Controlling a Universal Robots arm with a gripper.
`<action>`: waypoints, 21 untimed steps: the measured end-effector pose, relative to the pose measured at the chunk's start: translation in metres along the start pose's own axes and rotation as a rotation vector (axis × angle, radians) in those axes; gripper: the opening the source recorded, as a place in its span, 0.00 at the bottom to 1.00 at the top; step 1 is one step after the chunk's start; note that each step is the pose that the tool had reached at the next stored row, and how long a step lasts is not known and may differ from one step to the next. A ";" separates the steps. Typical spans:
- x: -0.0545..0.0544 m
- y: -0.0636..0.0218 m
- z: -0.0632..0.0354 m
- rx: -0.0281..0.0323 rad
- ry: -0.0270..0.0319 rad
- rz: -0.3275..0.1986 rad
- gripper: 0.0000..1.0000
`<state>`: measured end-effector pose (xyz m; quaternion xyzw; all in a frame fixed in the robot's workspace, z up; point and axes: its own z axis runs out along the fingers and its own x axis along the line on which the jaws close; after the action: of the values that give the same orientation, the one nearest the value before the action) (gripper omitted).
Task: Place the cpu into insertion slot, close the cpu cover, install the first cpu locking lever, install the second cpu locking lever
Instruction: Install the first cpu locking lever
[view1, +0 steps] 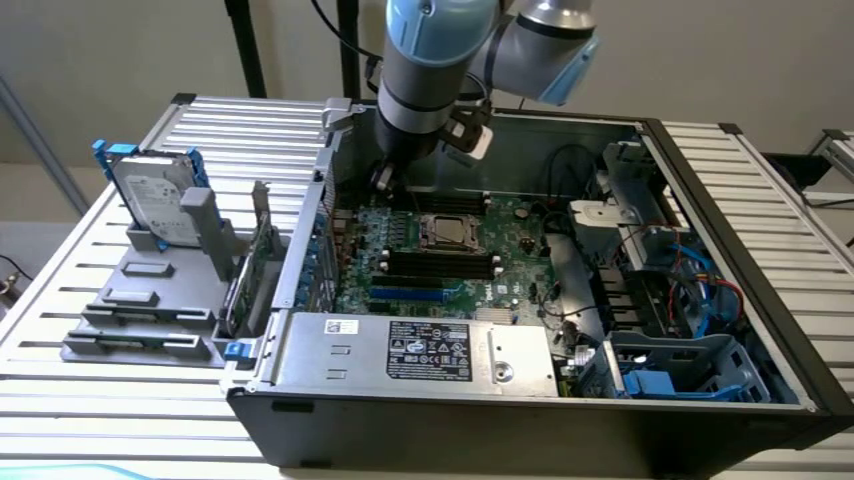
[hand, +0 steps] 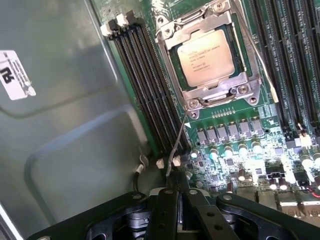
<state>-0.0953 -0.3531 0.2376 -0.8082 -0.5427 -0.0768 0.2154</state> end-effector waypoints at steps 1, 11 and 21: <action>0.000 0.0000 0.0000 -0.0045 0.0033 0.011 0.11; 0.003 0.0049 -0.0004 -0.0318 0.0223 0.069 0.11; 0.017 0.0373 -0.0042 -0.0345 0.0240 0.073 0.11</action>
<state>-0.0542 -0.3527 0.2374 -0.8300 -0.5089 -0.0879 0.2106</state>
